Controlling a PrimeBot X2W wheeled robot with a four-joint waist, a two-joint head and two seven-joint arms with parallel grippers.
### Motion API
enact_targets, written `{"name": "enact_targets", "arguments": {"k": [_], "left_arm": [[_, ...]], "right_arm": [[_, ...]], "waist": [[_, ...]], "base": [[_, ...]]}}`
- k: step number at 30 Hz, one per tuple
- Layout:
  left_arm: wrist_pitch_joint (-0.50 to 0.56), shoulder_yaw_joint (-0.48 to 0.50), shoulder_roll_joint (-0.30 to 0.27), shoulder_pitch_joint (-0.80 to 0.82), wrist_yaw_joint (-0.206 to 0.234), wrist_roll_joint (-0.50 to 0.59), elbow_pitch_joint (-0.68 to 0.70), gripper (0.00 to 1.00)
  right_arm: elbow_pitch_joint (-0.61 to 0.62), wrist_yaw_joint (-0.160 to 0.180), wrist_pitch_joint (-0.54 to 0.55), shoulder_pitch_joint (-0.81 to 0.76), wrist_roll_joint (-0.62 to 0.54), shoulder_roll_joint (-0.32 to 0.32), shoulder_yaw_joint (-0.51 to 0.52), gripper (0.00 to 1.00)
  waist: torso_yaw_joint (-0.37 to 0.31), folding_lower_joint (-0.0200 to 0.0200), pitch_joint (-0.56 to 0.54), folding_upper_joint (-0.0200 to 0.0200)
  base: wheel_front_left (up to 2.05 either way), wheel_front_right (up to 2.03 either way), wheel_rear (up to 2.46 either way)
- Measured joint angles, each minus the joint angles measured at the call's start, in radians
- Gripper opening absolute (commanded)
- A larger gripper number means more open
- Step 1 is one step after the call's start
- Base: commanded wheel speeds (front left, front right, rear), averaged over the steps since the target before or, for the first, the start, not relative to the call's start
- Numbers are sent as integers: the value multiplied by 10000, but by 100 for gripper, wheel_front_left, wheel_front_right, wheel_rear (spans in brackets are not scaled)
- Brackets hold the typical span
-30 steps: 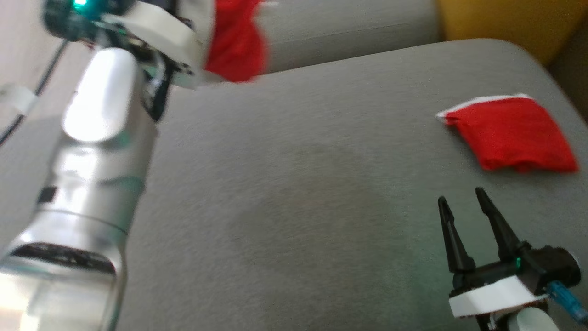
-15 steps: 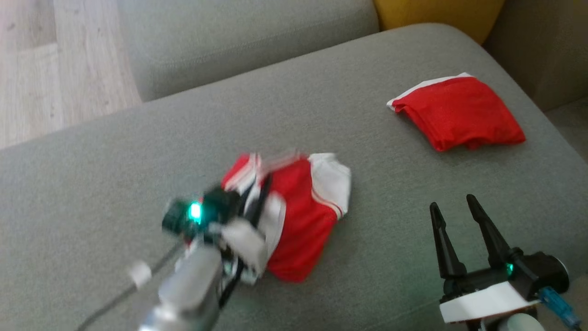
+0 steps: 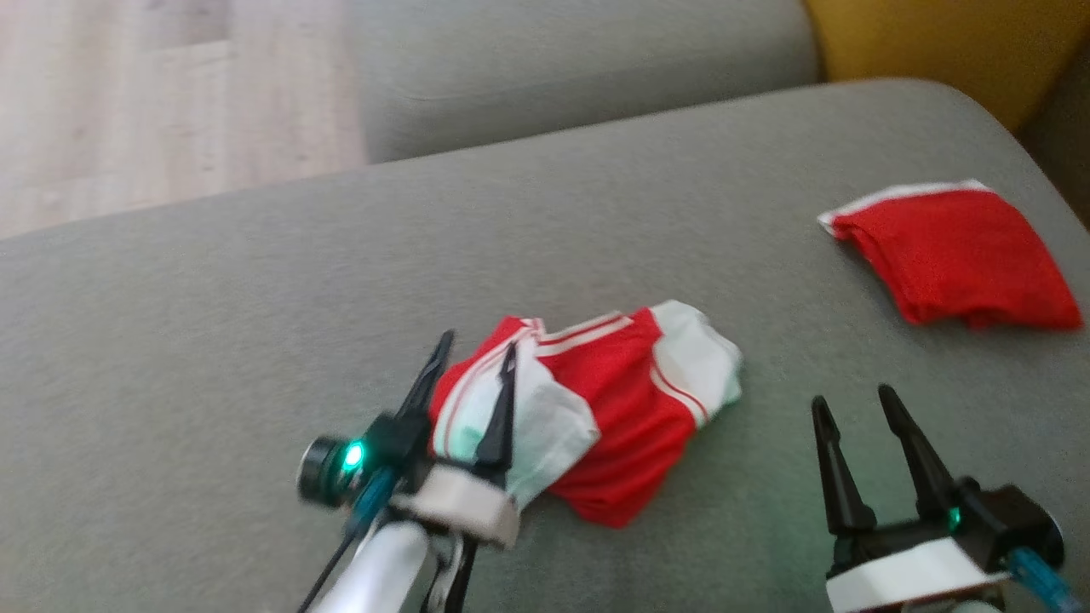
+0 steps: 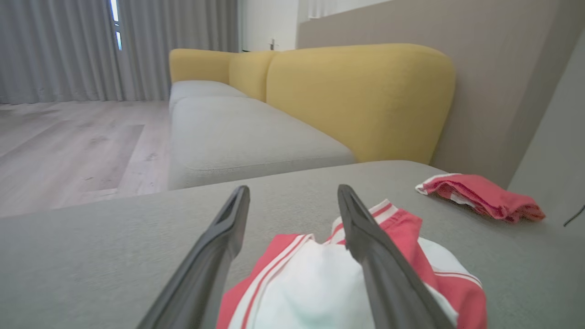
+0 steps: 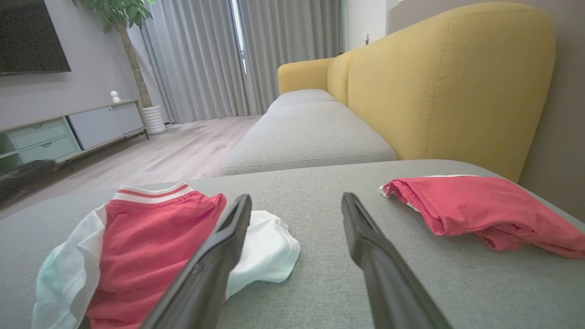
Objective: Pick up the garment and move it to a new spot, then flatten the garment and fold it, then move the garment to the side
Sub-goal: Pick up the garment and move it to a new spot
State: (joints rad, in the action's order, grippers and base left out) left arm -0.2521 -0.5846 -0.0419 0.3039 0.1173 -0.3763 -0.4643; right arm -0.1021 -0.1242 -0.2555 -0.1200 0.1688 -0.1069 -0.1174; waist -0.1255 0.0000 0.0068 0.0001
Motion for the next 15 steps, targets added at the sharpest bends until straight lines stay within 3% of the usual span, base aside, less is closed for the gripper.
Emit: {"name": "enact_targets", "arguments": {"k": [10, 15], "left_arm": [[-2, 2080, -247, -3091, 512, 1486, 3104, 100], [-4, 2773, -451, -4245, 602, 2150, 3758, 100]], "right_arm": [[-311, 0, 2, -597, 71, 270, 604, 100], [-431, 0, 2, -1020, 69, 309, 692, 100]], "waist": [[1444, -1, -696, 0], [1852, -1, -1045, 0]], "base": [[0, 0, 0], [0, 0, 0]]}}
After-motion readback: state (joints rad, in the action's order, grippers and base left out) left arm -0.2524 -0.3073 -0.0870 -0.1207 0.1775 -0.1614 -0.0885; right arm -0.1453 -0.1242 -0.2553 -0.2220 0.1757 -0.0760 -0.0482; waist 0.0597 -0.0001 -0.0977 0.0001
